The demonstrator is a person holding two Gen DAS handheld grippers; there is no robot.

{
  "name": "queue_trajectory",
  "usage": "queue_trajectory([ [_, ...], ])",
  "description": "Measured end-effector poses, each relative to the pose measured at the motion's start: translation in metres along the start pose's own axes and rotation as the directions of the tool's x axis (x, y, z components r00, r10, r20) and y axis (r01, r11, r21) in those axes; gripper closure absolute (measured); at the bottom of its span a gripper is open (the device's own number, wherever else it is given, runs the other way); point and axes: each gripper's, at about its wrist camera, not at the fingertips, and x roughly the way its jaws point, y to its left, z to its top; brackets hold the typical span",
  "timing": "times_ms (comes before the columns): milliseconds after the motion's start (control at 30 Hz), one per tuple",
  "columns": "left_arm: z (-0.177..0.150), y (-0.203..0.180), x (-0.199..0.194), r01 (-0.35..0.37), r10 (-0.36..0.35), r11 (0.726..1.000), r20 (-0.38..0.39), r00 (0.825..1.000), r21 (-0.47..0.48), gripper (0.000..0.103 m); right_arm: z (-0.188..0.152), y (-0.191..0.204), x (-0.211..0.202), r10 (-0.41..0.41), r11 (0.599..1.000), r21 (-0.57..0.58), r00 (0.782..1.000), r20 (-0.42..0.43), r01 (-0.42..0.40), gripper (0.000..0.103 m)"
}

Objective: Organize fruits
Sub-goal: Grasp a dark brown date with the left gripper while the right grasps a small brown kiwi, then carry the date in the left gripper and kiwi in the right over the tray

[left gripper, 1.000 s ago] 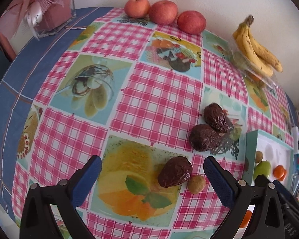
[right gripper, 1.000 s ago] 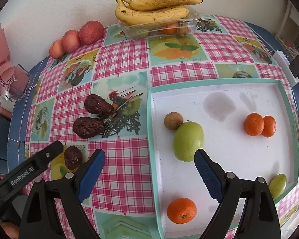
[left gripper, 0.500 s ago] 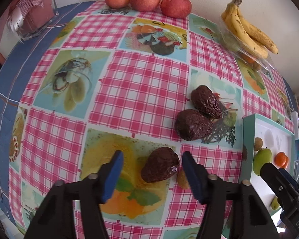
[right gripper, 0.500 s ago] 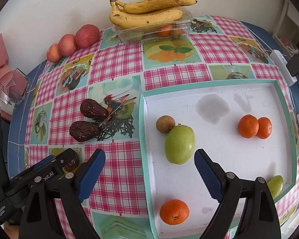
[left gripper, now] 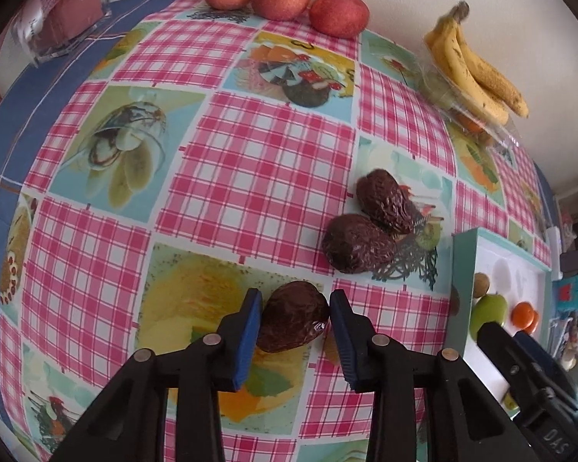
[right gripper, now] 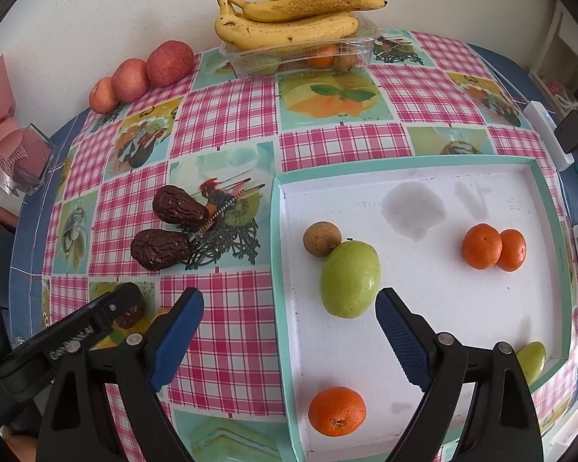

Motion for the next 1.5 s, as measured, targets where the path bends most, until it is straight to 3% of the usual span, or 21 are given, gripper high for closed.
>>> queue_trajectory([
  [233,0.007,0.025,-0.019,-0.006,0.012,0.995,0.063,0.998,-0.099,0.064,-0.001,0.018,0.002,-0.010,0.998,-0.054,1.000,0.025,0.012,0.012],
  [467,0.011,0.051,-0.037,-0.012,0.033,0.985,0.121,0.992,-0.170,0.064,-0.005,0.046,0.004,0.043,0.992,-0.125,0.998,0.052,-0.036,0.013],
  [600,0.013,0.060,-0.041,0.000,0.025,0.981,0.128,0.991,-0.194,0.064,-0.010,0.064,0.016,0.056,0.984,-0.169,0.998,0.023,-0.051,0.037],
  [700,0.013,0.063,-0.042,0.004,0.022,0.980,0.130,0.991,-0.200,0.064,-0.015,0.076,0.026,0.083,0.977,-0.198,0.997,-0.005,-0.083,0.042],
  [933,0.014,0.066,-0.041,0.020,0.007,0.978,0.127,0.992,-0.208,0.064,-0.028,0.104,0.042,0.120,0.948,-0.288,0.991,-0.062,-0.133,0.069],
  [1233,0.014,0.065,-0.040,0.030,-0.004,0.977,0.125,0.992,-0.209,0.064,-0.031,0.107,0.054,0.087,0.949,-0.296,0.993,-0.081,-0.107,0.077],
  [1500,0.015,0.064,-0.043,0.029,-0.002,0.978,0.133,0.991,-0.206,0.064,-0.030,0.104,0.048,0.110,0.950,-0.284,0.991,-0.071,-0.126,0.078],
])
